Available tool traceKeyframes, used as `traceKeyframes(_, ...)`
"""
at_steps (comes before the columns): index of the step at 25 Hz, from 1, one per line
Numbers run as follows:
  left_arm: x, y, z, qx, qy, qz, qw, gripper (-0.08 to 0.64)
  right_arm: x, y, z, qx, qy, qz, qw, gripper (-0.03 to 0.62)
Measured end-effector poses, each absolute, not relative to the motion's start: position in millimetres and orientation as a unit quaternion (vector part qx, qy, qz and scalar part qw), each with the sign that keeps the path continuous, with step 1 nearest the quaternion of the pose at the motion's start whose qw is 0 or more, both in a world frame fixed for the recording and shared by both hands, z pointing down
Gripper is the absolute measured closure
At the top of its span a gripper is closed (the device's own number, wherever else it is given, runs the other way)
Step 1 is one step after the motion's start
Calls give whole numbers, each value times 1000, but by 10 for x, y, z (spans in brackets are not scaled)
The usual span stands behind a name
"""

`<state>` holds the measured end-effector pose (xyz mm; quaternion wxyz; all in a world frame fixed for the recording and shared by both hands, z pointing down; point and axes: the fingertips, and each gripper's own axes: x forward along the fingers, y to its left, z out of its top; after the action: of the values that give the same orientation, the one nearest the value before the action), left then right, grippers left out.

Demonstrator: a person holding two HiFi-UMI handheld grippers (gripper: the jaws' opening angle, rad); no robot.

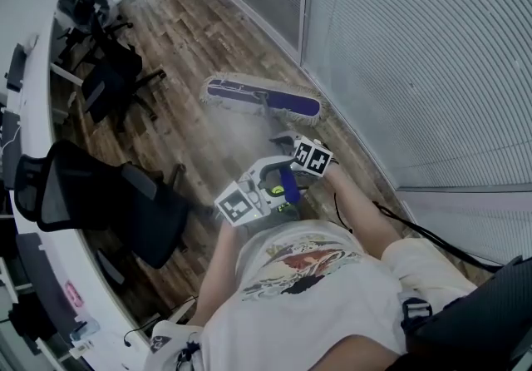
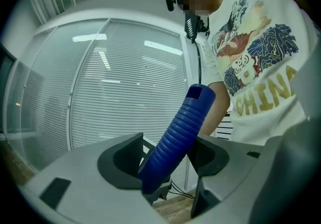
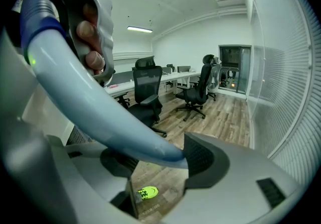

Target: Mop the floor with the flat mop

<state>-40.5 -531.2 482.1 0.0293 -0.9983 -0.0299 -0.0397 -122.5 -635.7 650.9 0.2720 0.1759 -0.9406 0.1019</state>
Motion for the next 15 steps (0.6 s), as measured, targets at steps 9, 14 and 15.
traceKeyframes(9,-515,-6032,4921,-997,-51,-41,33,304,-1326,-7115,6543,194,-939,106,262,362)
traceKeyframes(14,-523,-6057,5100,-994,-76,-61,50,304,-1326,-7194,6651,200,-940,97,258,362)
traceKeyframes(15,-530,-6048,5111,-994,-76,-63,49,304,-1343,-7186,6668,196,-941,96,258,362)
